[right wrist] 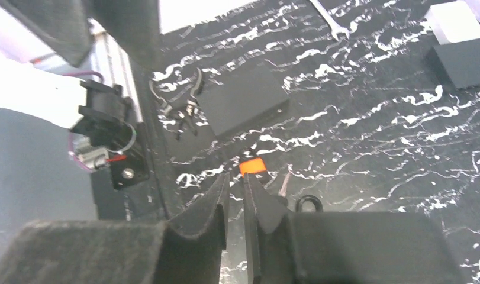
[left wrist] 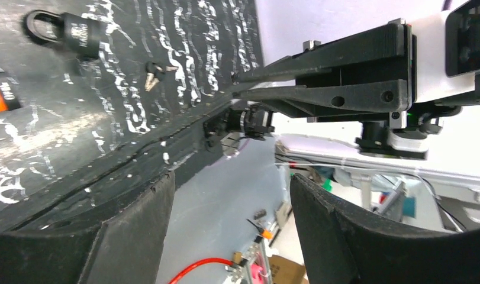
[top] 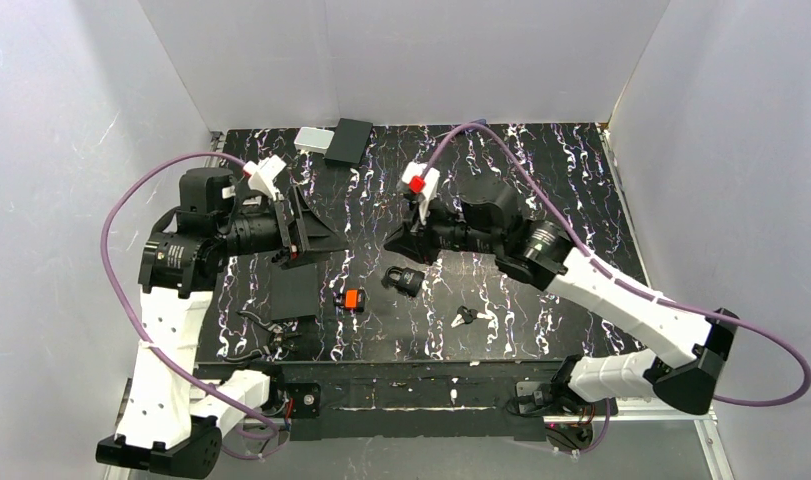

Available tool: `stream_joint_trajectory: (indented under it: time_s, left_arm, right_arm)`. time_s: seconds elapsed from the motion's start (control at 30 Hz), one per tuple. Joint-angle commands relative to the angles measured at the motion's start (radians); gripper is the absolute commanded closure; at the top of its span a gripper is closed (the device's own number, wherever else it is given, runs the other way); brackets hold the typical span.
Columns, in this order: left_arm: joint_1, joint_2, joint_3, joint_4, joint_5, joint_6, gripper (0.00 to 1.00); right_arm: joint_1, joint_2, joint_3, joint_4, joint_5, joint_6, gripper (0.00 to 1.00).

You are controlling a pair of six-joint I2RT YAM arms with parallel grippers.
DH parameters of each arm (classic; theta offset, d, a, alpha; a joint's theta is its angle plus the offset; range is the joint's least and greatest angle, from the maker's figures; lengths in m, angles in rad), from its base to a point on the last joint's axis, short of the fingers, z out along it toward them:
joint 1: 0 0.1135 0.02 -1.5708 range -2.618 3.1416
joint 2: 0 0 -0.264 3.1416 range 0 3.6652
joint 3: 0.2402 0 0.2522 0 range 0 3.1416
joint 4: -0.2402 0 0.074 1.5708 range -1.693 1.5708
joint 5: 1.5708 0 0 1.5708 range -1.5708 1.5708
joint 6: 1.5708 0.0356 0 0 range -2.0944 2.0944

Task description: Unlock with the key

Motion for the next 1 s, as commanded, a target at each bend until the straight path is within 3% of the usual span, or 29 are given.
stream_joint_trajectory:
  time_s: [0.0, 0.1, 0.23, 0.3, 0.4, 0.47, 0.53, 0.73, 0.97]
  left_arm:
    - [-0.017, 0.009, 0.030, 0.057, 0.169, -0.064, 0.31]
    - [-0.036, 0.016, 0.006, 0.086, 0.183, -0.082, 0.32]
    - [-0.037, 0.027, 0.003, 0.018, 0.093, -0.053, 0.34]
    - [-0.038, 0.012, -0.009, -0.005, 0.022, -0.054, 0.35]
    - [-0.037, -0.031, -0.040, -0.083, -0.135, -0.050, 0.33]
    - [-0.037, -0.054, -0.061, -0.145, -0.243, -0.040, 0.32]
    - [-0.037, -0.083, -0.091, -0.177, -0.314, -0.041, 0.31]
    - [-0.037, -0.145, -0.145, -0.214, -0.375, -0.046, 0.31]
    - [-0.037, -0.157, -0.144, -0.234, -0.406, -0.038, 0.31]
  right_arm:
    - [0.020, -0.065, -0.002, 0.096, -0.070, 0.054, 0.79]
    - [0.030, -0.067, 0.013, 0.091, -0.040, 0.061, 0.79]
    - [0.030, -0.047, -0.011, 0.023, 0.098, 0.011, 0.73]
    - [0.031, -0.012, -0.032, -0.033, 0.204, 0.010, 0.59]
    - [0.035, 0.042, -0.058, -0.096, 0.308, 0.041, 0.47]
    - [0.039, 0.065, -0.081, -0.086, 0.321, 0.088, 0.40]
    - [0.043, 0.089, -0.111, -0.055, 0.324, 0.124, 0.25]
    - [0.073, 0.218, -0.174, 0.019, 0.297, 0.171, 0.26]
    - [0.110, 0.407, -0.100, 0.030, 0.349, 0.224, 0.33]
